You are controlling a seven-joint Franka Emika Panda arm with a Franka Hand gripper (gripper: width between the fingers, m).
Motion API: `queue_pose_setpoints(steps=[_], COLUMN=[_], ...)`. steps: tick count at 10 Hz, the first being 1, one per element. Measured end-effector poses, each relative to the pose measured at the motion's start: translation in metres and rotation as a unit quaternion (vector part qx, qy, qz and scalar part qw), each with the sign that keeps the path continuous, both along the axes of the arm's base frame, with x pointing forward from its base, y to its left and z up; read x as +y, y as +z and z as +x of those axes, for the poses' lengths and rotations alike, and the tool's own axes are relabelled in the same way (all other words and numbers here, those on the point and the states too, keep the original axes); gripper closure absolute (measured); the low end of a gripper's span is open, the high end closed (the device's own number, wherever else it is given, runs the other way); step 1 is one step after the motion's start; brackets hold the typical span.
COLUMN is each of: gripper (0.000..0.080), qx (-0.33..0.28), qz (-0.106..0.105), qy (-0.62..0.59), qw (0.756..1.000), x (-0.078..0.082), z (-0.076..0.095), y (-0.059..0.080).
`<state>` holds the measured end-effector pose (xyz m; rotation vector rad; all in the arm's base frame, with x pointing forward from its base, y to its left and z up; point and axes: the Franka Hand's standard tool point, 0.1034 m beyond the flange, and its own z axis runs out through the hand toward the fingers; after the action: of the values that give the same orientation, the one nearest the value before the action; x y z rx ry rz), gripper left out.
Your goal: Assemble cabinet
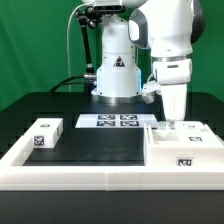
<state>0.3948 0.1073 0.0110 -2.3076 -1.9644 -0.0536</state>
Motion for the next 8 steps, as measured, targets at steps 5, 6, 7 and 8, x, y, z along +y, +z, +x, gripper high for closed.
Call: queue_pose_setpoints(steps=[5,6,7,8], gripper=[0.0504,0.0639,0.0731,0.0731], qx=[0.000,0.001,-0.003,-0.004], qz=[0.000,0.000,0.000,0.000], qy=[-0.001,-0.002,-0.002,-0.003], qw=[1.000,1.000,1.000,1.000], x=[-0.0013,-0.0017,-0.0017,-0.0020], z=[0.0002,0.0003,0.0025,0.0029], y=[-0.0001,-0.0002,0.0014,0.0016])
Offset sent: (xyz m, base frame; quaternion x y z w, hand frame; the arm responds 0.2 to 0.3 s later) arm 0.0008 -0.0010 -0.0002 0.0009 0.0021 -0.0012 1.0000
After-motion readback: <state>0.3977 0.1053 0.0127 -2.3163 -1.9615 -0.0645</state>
